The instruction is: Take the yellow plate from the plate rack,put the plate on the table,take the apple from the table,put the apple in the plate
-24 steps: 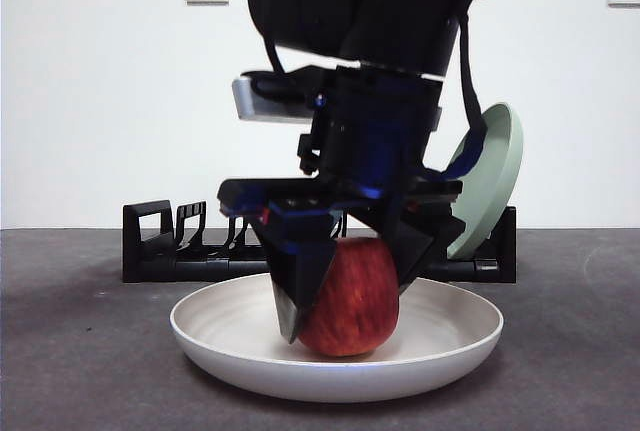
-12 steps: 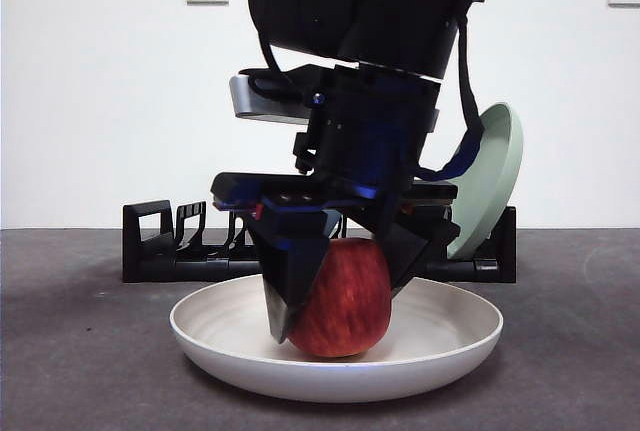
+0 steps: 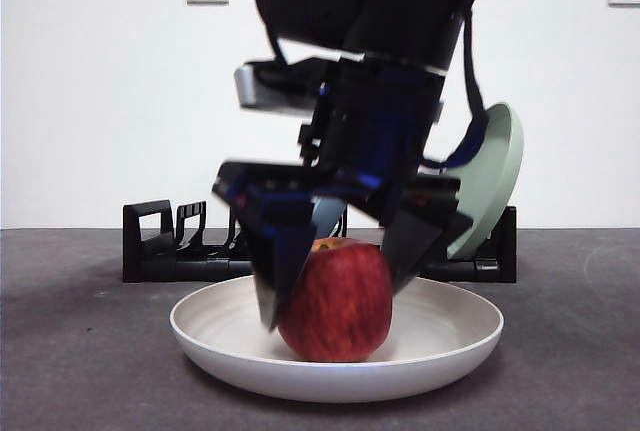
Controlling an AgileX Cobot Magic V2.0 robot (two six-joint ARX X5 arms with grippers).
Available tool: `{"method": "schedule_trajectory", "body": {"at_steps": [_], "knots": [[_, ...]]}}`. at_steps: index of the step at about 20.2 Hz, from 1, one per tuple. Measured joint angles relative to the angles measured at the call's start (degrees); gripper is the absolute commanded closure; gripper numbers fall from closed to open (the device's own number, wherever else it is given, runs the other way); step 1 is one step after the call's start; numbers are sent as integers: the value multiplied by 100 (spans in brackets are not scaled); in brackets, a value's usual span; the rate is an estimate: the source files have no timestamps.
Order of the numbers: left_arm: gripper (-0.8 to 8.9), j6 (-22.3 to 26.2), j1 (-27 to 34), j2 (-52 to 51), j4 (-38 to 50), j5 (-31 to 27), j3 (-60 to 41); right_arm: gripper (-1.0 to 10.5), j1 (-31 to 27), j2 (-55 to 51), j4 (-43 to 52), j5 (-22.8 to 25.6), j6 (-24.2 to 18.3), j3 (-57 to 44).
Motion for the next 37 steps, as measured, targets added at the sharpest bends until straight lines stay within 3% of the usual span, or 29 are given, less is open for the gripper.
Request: {"method": "schedule_trajectory", "body": {"at_steps": [12, 15, 18, 19, 21, 30, 33, 37], "knots": [[500, 24, 0, 476, 299, 1379, 0, 482, -765, -1600, -457, 2, -328, 413], [501, 55, 0, 664, 345, 1803, 0, 610, -1005, -2039, -678, 11, -420, 413], [515, 79, 0, 874, 352, 2129, 0, 818, -1266, -2481, -938, 17, -518, 413], [568, 109, 0, 942, 358, 2208, 0, 881, -1362, -2632, -1027, 17, -566, 413], [794, 179, 0, 1099, 393, 2352, 0, 953, -1644, -3018, -1248, 20, -702, 413], [822, 501, 0, 1163, 999, 2391, -109, 955, -2750, -4382, -1434, 17, -793, 374], [822, 505, 0, 706, 1692, 2387, -684, 955, -2771, -5027, -826, 4, -809, -170], [822, 481, 0, -181, 2743, 1956, -1991, 955, -2771, -5890, 90, 0, -693, -1351]]}}
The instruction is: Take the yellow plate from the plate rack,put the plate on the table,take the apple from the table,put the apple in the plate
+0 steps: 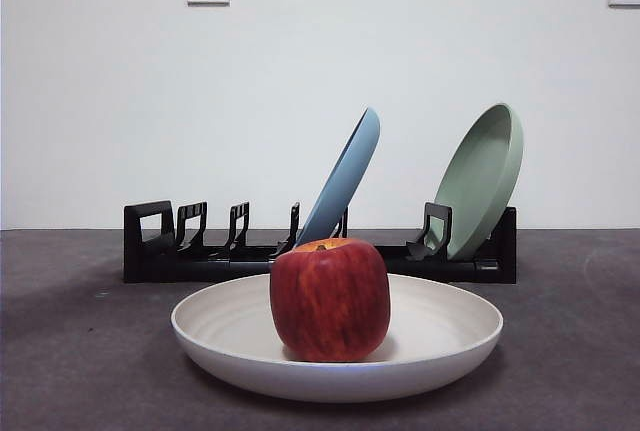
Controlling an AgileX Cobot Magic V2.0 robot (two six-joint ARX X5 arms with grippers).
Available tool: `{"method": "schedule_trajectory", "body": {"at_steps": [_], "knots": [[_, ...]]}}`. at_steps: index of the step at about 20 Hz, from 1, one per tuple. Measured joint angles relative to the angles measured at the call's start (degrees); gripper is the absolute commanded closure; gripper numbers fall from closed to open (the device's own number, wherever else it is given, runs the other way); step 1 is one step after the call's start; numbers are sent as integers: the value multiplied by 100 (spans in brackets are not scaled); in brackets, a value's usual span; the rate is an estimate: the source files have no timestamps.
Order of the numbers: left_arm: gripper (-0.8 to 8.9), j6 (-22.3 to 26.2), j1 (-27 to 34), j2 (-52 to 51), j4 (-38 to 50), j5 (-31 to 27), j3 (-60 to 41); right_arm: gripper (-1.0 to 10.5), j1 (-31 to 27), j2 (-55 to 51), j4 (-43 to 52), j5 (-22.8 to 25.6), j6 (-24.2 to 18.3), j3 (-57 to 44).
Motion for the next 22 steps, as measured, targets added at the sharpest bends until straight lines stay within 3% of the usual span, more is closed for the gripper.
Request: {"method": "schedule_trajectory", "body": {"at_steps": [4, 9, 22], "knots": [[822, -343, 0, -802, 1176, -35, -1569, 955, 48, -627, 837, 0, 439, -1338], [822, -533, 0, -1123, 1440, -35, -2413, 954, 251, -791, 1416, 0, 741, -2282], [816, -935, 0, -1176, 973, -35, -2518, 946, 295, -492, 1478, 20, 1261, -2406]]}}
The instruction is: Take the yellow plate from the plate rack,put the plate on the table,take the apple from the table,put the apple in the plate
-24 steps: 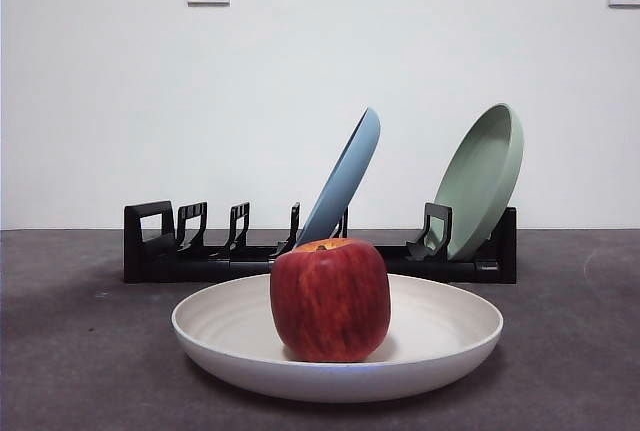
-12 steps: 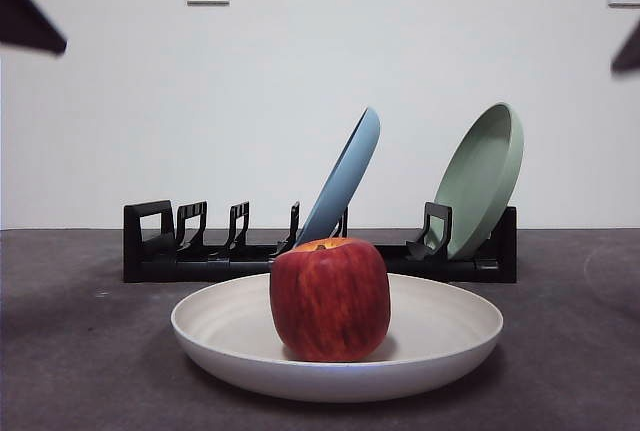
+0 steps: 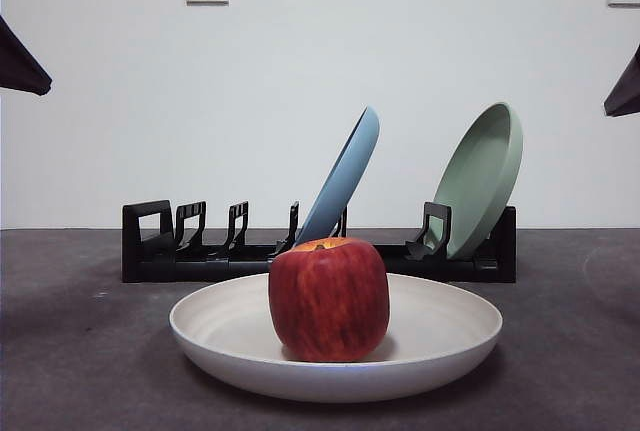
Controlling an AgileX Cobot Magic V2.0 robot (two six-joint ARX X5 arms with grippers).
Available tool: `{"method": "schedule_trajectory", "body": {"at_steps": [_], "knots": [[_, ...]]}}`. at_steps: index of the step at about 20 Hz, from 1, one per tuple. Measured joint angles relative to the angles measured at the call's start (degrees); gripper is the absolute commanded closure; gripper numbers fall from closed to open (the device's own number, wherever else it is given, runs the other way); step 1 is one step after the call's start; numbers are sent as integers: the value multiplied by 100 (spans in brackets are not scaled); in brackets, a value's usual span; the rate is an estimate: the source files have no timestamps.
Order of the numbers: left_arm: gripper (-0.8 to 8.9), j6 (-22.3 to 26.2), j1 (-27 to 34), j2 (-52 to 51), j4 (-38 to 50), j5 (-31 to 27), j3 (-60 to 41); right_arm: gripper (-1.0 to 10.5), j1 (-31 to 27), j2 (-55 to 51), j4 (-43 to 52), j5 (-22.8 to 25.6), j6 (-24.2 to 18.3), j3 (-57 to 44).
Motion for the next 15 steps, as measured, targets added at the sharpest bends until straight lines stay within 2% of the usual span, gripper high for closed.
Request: {"method": "schedule_trajectory", "body": {"at_steps": [6, 11, 15], "knots": [[816, 2, 0, -9, -28, -2, 0, 946, 0, 0, 0, 0, 20, 0], [816, 828, 225, -962, -61, -199, -9, 946, 0, 0, 0, 0, 20, 0], [816, 1213, 887, -1893, 457, -131, -551, 946, 0, 0, 0, 0, 22, 0]]}}
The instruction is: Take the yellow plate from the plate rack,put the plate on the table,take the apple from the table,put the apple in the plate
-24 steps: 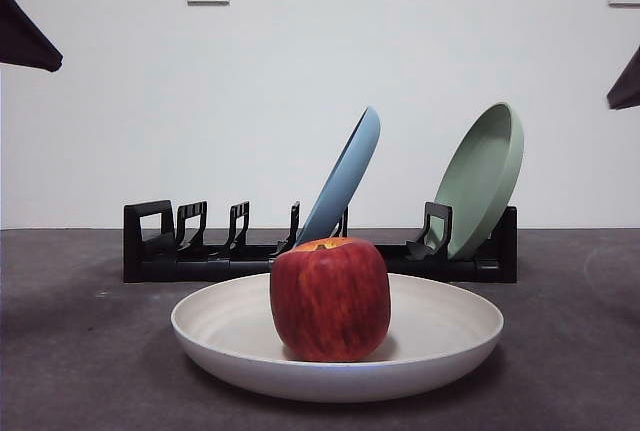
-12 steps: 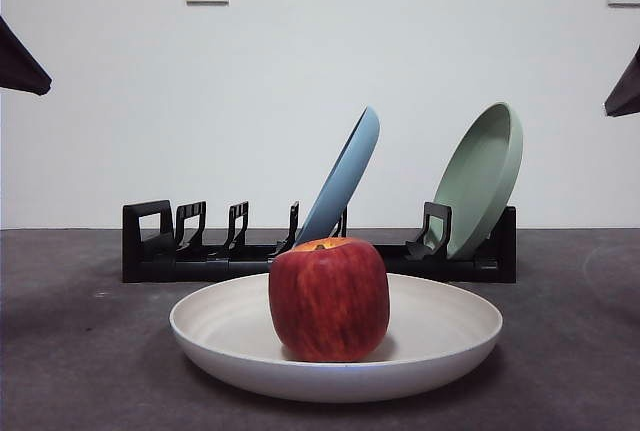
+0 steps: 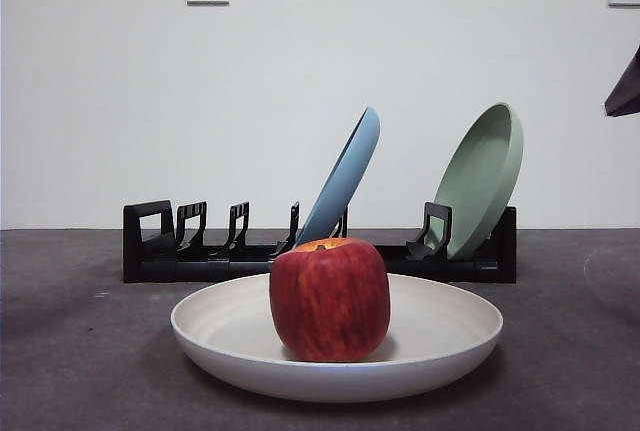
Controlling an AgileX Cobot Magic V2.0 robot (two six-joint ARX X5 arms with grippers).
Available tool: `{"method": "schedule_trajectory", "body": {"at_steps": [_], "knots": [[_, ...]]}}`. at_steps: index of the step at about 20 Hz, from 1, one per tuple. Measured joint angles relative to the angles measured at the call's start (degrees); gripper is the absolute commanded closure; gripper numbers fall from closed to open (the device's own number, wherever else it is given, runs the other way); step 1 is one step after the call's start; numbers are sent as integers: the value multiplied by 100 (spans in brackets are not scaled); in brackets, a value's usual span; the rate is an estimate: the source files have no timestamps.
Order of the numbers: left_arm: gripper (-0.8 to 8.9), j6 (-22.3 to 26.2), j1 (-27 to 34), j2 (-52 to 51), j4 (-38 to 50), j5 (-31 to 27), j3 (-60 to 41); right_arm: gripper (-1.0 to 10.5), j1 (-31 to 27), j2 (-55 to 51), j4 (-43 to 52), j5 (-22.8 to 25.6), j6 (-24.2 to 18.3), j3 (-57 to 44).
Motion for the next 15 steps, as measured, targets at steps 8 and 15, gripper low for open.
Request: {"method": "schedule_trajectory", "body": {"at_steps": [8, 15], "knots": [[816, 57, 614, -1080, 221, 0, -1609, 946, 0, 0, 0, 0, -2, 0], [816, 55, 621, -1530, -74, -2, -1937, 946, 0, 0, 0, 0, 0, 0]]}}
